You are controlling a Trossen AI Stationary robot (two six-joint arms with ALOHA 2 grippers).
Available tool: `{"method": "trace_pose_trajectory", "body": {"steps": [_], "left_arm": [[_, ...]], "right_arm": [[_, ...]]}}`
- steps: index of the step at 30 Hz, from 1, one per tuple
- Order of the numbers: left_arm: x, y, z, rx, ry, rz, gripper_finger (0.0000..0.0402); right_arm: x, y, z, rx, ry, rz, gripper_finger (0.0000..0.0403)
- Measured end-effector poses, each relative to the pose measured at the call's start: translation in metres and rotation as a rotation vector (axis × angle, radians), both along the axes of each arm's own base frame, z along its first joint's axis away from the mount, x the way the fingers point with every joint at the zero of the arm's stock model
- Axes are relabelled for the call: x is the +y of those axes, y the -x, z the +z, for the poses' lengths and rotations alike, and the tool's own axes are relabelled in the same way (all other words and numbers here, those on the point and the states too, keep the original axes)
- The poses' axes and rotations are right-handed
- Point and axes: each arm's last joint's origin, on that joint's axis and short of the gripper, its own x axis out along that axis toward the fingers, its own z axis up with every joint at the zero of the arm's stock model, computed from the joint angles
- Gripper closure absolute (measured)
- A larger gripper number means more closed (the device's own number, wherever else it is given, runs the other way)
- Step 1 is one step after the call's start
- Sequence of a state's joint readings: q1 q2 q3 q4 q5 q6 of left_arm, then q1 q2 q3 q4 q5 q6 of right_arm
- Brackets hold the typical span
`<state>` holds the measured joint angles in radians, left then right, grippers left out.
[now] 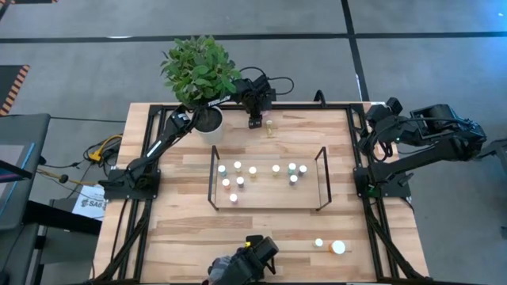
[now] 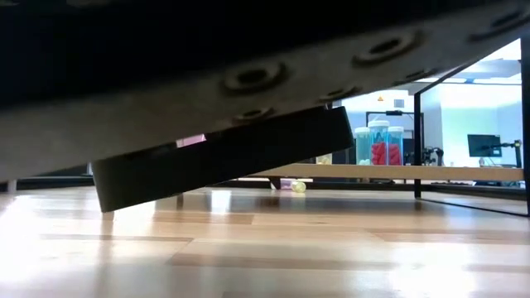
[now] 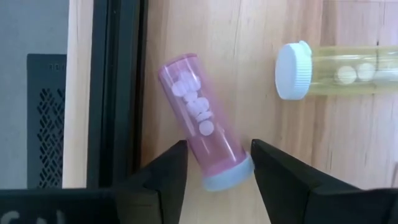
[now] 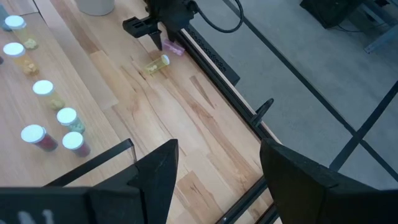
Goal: Pick and place medicine bottles onto shelf by color
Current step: Put the pink pill bottle on the shelf
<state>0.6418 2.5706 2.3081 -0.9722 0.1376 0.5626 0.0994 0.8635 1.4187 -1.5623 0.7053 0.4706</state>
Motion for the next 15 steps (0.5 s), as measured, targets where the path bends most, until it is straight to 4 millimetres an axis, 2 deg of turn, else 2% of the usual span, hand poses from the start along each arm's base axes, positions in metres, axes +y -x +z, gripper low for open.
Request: {"method": "trace_pose_trajectory", "body": {"steps": [10, 15], "left_arm": [[-0.0001, 0.0004, -0.0002, 0.012, -0.005, 0.027, 0.0302], [-0.0011, 0.0011, -0.0004, 0.031, 0.001, 0.073, 0.0310]], "right_arm": [[0.0000, 0.0000, 0.0000, 0.000, 0.000, 0.000, 0.0153], [0.0000, -0.0001, 0.0000, 0.000, 0.000, 0.000, 0.0153]]}}
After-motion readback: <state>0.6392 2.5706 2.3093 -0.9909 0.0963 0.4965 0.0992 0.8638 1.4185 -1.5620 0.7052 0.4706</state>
